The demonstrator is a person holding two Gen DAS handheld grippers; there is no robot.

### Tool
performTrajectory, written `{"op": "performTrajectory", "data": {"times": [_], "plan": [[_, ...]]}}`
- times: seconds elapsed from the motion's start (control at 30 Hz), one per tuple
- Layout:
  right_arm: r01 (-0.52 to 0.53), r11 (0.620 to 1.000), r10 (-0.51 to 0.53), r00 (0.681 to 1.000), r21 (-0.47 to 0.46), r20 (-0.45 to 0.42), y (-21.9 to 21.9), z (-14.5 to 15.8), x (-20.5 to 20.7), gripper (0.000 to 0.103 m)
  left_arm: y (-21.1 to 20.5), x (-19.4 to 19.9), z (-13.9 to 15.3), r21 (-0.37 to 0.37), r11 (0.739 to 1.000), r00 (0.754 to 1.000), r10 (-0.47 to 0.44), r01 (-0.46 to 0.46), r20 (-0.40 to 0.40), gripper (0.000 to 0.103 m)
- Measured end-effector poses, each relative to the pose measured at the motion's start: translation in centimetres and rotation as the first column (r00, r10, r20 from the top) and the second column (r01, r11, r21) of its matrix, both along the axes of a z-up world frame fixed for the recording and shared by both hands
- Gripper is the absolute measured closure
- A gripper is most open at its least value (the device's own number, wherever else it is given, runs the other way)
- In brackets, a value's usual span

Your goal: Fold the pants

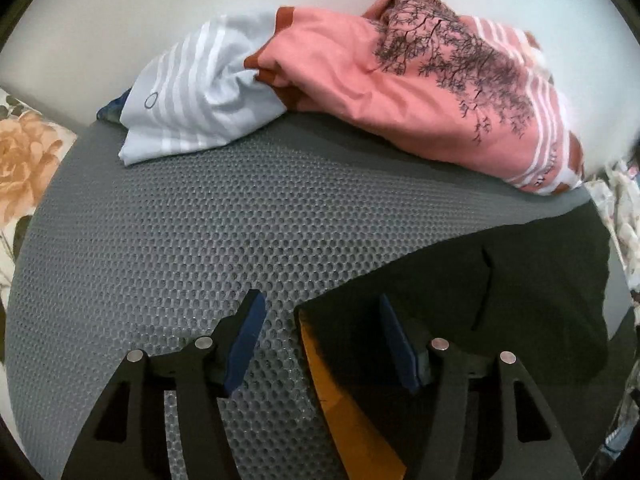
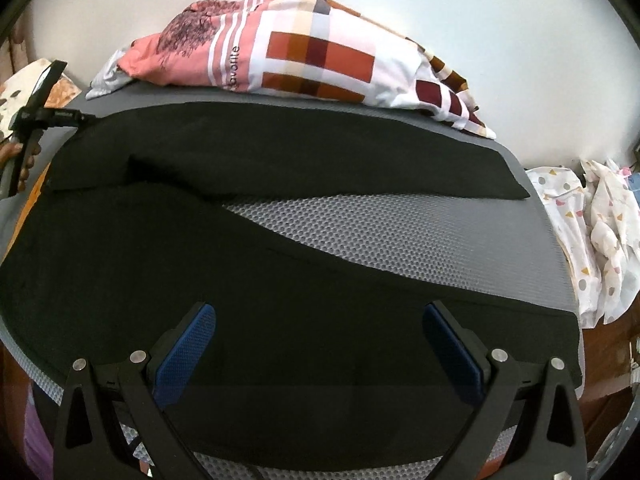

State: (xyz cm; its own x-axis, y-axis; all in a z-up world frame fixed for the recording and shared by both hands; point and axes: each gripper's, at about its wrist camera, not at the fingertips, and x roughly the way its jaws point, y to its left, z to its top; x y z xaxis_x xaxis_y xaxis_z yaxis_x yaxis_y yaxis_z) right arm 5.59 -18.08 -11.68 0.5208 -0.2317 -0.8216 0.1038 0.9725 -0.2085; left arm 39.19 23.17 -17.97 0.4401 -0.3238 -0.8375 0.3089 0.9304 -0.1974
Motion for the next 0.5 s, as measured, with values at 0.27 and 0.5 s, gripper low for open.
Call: {"op": "performTrajectory", "data": {"times": [0.27,0.5], "plan": [[-0.005,1.000,0.006,0.999,0.030,-0.035,0.4,-0.9,0.9,0.001,-0.3,-0.5,-0.6,-0.085,0.995,0.997,-0.060,0.056,-0.047,0.044],[-0.021,0.999,0.023,0.999,0.042,-0.044,0.8,-0.9,1.1,0.001,-0.8,-1.3,-0.3,0.003,0.998,0.997,0.067,-0.067,-0.042,0.091]]}}
